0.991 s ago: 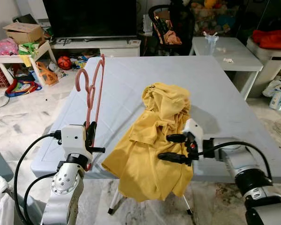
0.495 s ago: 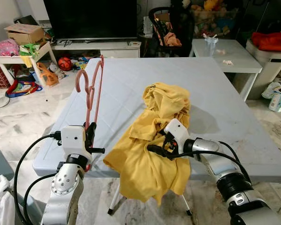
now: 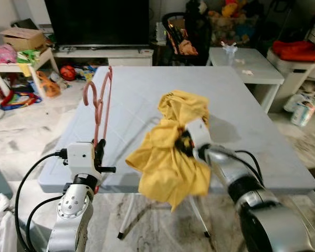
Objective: Hang hanger
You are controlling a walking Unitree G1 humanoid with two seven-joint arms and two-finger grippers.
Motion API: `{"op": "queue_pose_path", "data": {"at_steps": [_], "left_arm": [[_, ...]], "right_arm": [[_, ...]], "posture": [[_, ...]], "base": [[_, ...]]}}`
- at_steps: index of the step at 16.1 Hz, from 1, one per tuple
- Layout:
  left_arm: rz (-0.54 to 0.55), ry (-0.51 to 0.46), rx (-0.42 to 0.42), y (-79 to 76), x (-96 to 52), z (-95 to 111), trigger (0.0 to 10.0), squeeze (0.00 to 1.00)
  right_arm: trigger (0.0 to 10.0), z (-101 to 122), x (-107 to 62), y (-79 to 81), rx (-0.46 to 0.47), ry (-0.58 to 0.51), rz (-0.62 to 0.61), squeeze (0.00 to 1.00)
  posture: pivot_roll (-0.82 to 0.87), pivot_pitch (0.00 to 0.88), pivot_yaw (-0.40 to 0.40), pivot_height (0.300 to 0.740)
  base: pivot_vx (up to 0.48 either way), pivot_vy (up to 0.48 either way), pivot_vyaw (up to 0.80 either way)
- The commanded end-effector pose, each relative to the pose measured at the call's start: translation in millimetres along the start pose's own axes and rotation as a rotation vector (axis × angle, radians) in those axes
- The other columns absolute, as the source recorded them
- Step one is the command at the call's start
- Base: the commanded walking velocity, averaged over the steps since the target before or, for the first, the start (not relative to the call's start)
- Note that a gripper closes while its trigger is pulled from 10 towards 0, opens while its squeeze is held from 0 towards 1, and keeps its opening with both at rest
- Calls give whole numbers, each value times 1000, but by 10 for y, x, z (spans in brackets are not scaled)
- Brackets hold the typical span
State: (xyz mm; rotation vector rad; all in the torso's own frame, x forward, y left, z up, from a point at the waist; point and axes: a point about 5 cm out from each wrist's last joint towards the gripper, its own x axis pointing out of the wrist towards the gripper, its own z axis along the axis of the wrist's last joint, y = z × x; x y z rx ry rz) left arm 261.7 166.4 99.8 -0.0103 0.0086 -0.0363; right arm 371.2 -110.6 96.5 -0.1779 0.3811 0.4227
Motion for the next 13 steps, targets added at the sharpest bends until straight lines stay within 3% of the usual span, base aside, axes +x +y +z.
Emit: {"op": "queue_pose_path", "data": {"at_steps": [1,3,5,7,9,10,11,12,13], "left_arm": [[7,87,-7,-7,-25,-175,10000,0],[14,84,-9,-3,-27,-176,10000,0],[24,81,-8,-8,-38,-179,10000,0],[34,77,-10,0,-36,-173,10000,0],[40,76,-13,1,-44,-180,10000,0],[44,75,-17,-11,-51,-181,10000,0],[45,75,-20,-17,-51,-180,10000,0],[45,76,-21,-21,-55,-185,10000,0],[43,78,-23,-23,-59,-191,10000,0]], "right_arm": [[0,307,51,-26,105,-78,-87,0],[0,751,93,38,234,-217,-130,0],[0,1491,-1,40,387,-473,-140,0],[0,1744,-78,0,428,-563,-136,0],[0,1938,-155,-30,381,-631,-123,0],[10000,1895,-149,-47,313,-616,-108,0],[10000,1830,-137,-71,286,-600,-111,0],[10000,1698,-115,-99,249,-573,-82,145],[10000,1536,-93,-125,195,-536,-41,1000]], "posture": [[20,0,-42,740],[27,0,-47,740],[37,0,-59,740],[41,0,-66,740],[39,0,-72,740],[34,0,-72,740],[32,0,-72,740],[27,0,-70,740],[24,0,-68,740]], "base": [[0,0,0],[0,0,0],[0,0,0],[0,0,0],[0,0,0],[0,0,0],[0,0,0],[0,0,0],[0,0,0]]}}
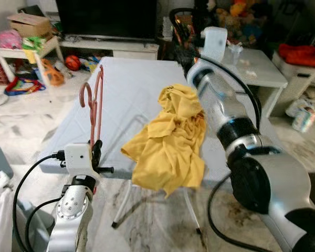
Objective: Hang hanger
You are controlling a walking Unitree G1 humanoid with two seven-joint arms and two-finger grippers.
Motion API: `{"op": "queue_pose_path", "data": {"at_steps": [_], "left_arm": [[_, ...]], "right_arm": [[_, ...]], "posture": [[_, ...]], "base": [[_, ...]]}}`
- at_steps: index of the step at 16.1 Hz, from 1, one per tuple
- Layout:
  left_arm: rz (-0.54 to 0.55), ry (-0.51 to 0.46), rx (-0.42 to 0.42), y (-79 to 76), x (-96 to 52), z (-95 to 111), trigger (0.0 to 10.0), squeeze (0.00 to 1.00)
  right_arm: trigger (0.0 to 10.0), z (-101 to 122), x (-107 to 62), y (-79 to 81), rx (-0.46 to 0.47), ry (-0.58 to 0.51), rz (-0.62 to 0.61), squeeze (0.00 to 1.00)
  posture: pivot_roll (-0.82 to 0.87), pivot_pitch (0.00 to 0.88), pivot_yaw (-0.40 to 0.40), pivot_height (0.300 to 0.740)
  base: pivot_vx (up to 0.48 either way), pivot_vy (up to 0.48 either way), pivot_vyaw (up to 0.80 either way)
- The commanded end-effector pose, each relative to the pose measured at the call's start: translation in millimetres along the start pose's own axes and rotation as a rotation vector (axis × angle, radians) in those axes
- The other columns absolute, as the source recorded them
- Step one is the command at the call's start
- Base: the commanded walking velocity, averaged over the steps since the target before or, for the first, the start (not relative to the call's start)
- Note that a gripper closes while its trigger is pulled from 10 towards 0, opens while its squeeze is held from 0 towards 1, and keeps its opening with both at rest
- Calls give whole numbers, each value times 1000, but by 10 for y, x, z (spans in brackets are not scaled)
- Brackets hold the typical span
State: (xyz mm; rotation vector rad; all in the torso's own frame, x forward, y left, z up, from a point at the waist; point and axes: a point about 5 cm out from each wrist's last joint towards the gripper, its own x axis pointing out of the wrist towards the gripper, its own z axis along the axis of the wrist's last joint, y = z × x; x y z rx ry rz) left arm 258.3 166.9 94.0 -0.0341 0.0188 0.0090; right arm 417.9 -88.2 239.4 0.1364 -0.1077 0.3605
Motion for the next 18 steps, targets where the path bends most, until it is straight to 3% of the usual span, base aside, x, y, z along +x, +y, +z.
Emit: {"op": "queue_pose_path", "data": {"at_steps": [1,2,3,4,5,6,7,11,18], "left_arm": [[-4,71,1,-23,-31,-141,10000,0],[-7,73,1,-19,-34,-142,10000,0],[-12,75,4,-13,-36,-141,10000,0],[-15,77,5,-8,-38,-144,10000,0],[-16,79,6,-6,-38,-147,10000,0],[-23,84,9,-5,-38,-156,10000,0],[-25,84,9,-8,-38,-154,10000,0],[-30,70,-4,24,-31,-109,10000,0],[-39,57,-36,46,-8,-78,10000,0]], "right_arm": [[10000,-95,-52,-46,-33,36,64,1000],[10000,-260,-149,-113,-44,106,156,1000],[10000,-483,-332,-171,-81,209,347,1000],[10000,-601,-467,-218,-92,267,452,1000],[10000,-642,-525,-240,-101,286,491,1000],[10000,-778,-728,-360,-130,363,572,1000],[10000,-819,-808,-410,-146,388,600,1000],[10000,-894,-923,-540,-173,442,534,1000],[10000,-925,-992,-494,-207,451,536,1000]], "posture": [[17,0,-63,740],[11,0,-59,740],[6,0,-54,740],[2,0,-49,740],[1,0,-48,740],[-8,0,-38,740],[-8,0,-37,740],[-6,0,-24,740],[-11,0,-19,740]], "base": [[0,0,0],[0,0,0],[0,0,0],[0,0,0],[0,0,0],[0,0,0],[0,0,0],[0,0,0],[0,0,0]]}}
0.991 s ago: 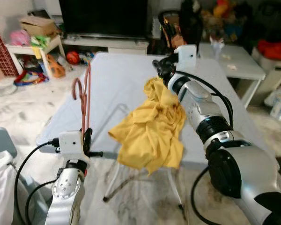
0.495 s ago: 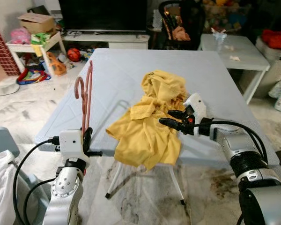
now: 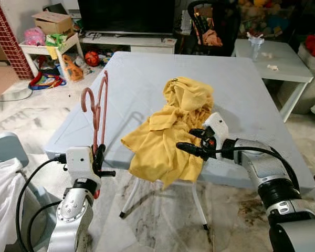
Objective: Hang hanger
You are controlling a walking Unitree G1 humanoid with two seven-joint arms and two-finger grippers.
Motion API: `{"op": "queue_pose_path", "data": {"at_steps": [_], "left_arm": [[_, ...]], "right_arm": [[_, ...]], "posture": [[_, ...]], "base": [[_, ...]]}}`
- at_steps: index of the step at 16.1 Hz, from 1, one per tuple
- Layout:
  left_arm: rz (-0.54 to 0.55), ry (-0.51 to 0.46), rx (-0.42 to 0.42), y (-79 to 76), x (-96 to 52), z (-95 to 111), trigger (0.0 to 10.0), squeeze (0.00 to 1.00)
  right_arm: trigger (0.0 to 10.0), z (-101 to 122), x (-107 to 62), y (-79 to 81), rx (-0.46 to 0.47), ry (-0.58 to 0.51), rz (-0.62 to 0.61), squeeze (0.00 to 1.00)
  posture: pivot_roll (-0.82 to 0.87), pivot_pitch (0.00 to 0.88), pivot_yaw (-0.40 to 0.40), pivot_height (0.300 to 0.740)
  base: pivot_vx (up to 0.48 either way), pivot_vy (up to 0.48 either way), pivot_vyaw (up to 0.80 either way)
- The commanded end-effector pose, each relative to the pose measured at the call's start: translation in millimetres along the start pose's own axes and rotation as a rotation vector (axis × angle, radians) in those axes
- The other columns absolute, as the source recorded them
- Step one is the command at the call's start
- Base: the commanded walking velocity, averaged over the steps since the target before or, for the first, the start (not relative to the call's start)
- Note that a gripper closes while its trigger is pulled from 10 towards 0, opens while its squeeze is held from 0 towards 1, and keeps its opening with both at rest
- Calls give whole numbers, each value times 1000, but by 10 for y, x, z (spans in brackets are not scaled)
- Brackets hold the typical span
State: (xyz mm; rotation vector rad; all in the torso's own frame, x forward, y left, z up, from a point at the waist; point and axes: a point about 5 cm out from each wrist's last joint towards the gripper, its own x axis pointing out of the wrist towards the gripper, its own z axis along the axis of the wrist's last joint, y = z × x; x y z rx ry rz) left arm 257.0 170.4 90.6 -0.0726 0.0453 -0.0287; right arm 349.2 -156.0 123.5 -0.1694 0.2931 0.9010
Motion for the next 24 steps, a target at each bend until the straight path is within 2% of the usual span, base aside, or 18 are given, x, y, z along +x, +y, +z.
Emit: {"op": "queue_pose_path", "data": {"at_steps": [1,5,7,8,9,10,11,15,16,17,19,20,21,22,23,24], "left_arm": [[2,36,2,3,7,-55,10000,0],[12,52,9,-18,-2,-90,10000,0],[22,58,15,-4,-10,-99,10000,0],[22,60,17,-2,-10,-100,10000,0],[22,61,19,-2,-10,-101,10000,0],[22,61,20,-3,-9,-99,10000,0],[23,60,21,-2,-9,-97,10000,0],[29,63,26,1,-15,-102,10000,0],[32,64,26,1,-18,-103,10000,0],[32,67,23,-7,-22,-110,10000,0],[28,70,22,-20,-23,-120,10000,0],[27,70,20,-25,-16,-117,10000,0],[26,70,20,-27,-13,-116,10000,0],[24,70,19,-29,-11,-114,10000,0],[22,69,19,-31,-9,-112,10000,0],[22,68,18,-32,-6,-110,10000,0]], "right_arm": [[10000,61,1,4,-32,-6,-4,1000],[10000,49,10,8,-47,9,-13,1000],[10000,42,68,36,-55,21,-39,1000],[10000,41,111,52,-27,14,-61,1000],[10000,49,169,67,22,1,-98,812],[10000,51,196,63,2,7,-142,24],[10000,48,259,83,-14,20,-202,0],[10000,40,300,45,-57,52,-356,0],[10000,36,285,13,-46,47,-396,1000],[10000,4,280,12,-73,78,-396,1000],[10000,-75,293,51,-58,125,-357,1000],[10000,-140,311,109,-52,156,-310,784],[10000,-182,329,158,-36,166,-276,0],[2588,-217,346,201,-22,173,-254,0],[0,-240,354,213,-7,171,-268,0],[0,-272,367,229,32,173,-277,0]], "posture": [[-11,0,-20,740],[-10,0,-23,740],[-7,0,-27,740],[-7,0,-27,740],[-7,0,-27,740],[-2,0,-29,740],[-2,0,-29,740],[3,0,-37,740],[3,0,-38,740],[0,0,-41,740],[-2,0,-41,740],[-3,0,-42,740],[-3,0,-42,740],[-3,0,-42,740],[-1,0,-43,740],[0,0,-43,740]], "base": [[0,0,0],[0,0,0],[0,0,0],[0,0,0],[0,0,0],[0,0,0],[0,0,0],[0,0,0],[0,0,0],[0,0,0],[0,0,0],[0,0,0],[0,0,0],[0,0,0],[0,0,0],[0,0,0]]}}
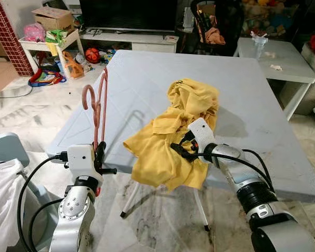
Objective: Hang hanger
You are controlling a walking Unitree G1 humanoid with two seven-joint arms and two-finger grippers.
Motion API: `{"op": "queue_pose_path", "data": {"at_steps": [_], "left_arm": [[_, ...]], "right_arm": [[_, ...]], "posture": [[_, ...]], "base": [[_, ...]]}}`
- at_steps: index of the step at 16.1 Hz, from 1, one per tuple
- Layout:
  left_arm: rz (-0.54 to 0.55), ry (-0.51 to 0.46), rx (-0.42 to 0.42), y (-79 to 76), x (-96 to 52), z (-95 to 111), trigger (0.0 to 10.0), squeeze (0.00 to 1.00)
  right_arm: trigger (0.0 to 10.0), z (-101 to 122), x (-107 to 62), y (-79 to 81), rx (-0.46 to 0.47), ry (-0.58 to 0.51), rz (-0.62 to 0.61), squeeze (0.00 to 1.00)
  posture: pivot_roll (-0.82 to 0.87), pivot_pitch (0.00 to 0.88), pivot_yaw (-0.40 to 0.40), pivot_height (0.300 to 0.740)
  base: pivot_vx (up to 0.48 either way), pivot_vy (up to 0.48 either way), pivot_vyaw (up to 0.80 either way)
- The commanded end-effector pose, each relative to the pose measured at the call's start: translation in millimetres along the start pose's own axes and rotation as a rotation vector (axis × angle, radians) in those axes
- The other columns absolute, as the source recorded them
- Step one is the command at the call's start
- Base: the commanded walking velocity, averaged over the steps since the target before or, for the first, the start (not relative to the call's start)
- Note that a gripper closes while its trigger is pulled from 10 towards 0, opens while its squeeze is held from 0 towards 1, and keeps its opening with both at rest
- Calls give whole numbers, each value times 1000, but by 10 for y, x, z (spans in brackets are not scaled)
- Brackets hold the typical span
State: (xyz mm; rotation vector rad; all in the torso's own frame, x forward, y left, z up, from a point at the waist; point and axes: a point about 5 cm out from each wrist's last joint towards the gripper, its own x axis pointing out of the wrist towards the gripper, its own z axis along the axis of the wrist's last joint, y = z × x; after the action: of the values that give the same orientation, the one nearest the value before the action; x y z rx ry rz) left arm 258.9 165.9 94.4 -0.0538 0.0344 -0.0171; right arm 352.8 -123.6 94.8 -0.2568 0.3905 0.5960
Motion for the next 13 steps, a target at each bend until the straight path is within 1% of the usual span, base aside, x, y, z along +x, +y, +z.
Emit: {"op": "queue_pose_path", "data": {"at_steps": [1,3,4,6,9,10,11,12,13], "left_arm": [[11,79,0,13,-25,-145,10000,0],[14,80,0,21,-27,-147,10000,0],[13,79,3,20,-24,-144,10000,0],[17,74,2,14,-9,-133,10000,0],[20,72,-2,-9,-14,-138,10000,0],[20,72,-3,-9,-16,-139,10000,0],[25,71,-3,6,-23,-141,10000,0],[29,71,-2,18,-24,-142,10000,0],[32,69,-1,31,-23,-138,10000,0]], "right_arm": [[0,-112,24,63,49,45,3,0],[0,-127,64,67,138,46,-50,0],[0,-132,84,68,202,44,-81,0],[0,-135,99,43,231,52,-128,0],[0,-110,98,-60,264,60,-225,0],[0,-108,100,-59,270,59,-220,0],[0,-87,121,-14,290,52,-168,0],[10000,-67,136,26,270,41,-136,0],[10000,-10,148,40,273,-6,-132,0]], "posture": [[1,0,-44,740],[7,0,-46,740],[10,0,-50,740],[13,0,-58,740],[18,0,-67,740],[19,0,-68,740],[21,0,-70,740],[21,0,-72,740],[22,0,-72,740]], "base": [[0,0,0],[0,0,0],[0,0,0],[0,0,0],[0,0,0],[0,0,0],[0,0,0],[0,0,0],[0,0,0]]}}
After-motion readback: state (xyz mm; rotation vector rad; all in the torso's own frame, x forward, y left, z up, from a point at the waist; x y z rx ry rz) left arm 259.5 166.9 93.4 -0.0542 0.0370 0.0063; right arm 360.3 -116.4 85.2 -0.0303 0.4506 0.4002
